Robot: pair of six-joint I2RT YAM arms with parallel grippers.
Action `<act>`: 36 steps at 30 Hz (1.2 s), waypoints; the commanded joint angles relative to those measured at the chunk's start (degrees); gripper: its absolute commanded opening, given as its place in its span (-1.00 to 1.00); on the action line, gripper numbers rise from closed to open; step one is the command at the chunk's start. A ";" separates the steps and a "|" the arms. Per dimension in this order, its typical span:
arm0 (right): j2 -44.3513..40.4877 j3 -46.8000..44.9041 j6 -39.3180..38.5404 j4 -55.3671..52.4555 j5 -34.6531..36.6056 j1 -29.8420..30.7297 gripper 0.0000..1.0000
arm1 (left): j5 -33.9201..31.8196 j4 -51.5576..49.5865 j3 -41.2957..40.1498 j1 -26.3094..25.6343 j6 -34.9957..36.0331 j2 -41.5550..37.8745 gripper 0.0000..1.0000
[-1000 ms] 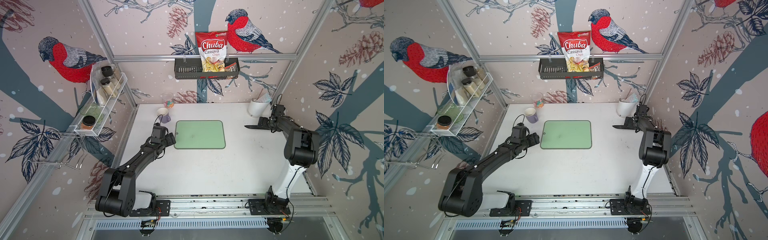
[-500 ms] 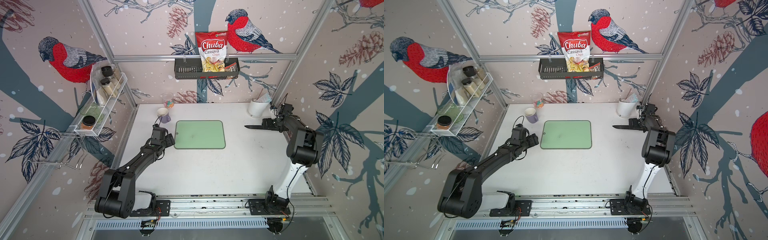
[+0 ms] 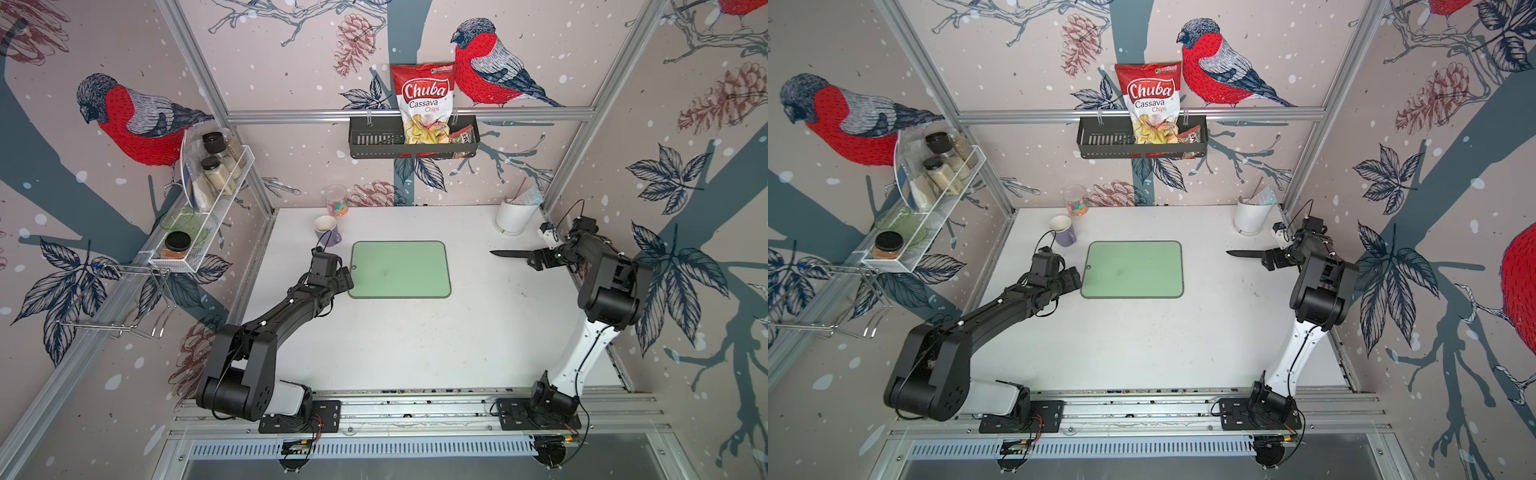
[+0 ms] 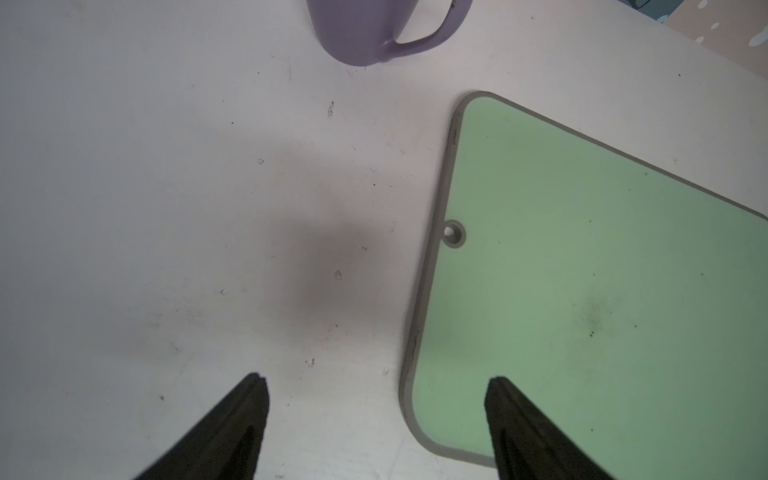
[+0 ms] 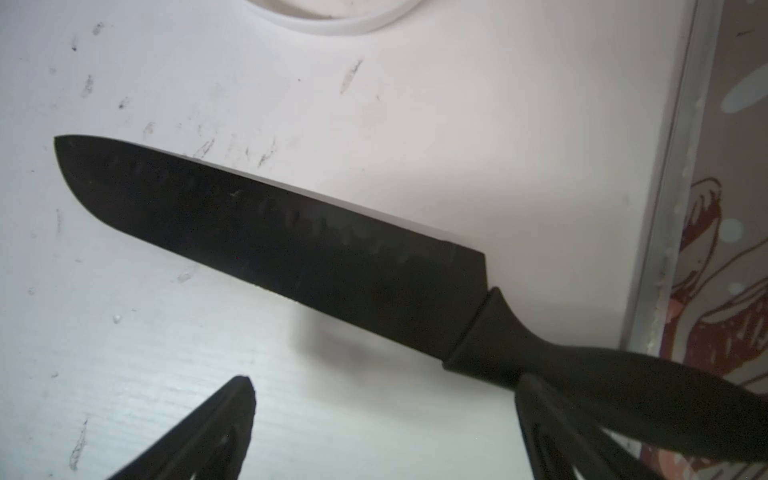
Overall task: Align the knife with the edge of the cutting board
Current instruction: Pick up the knife at the center of the board.
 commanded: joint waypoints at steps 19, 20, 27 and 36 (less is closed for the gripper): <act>5.75 8.60 -2.88 -1.01 1.76 1.54 0.99 | -4.30 -1.50 2.25 -2.30 2.50 2.61 0.68; 6.23 8.54 -2.91 -1.22 1.90 1.48 0.99 | -4.33 -1.54 2.39 -2.32 2.57 2.76 0.68; 7.95 7.82 -3.20 -2.90 1.67 1.58 0.99 | -5.04 -1.60 2.58 -2.75 2.86 3.17 0.68; 2.81 -0.44 -1.62 -3.40 0.67 5.42 0.99 | -5.19 -2.15 2.49 -2.87 2.86 2.41 0.68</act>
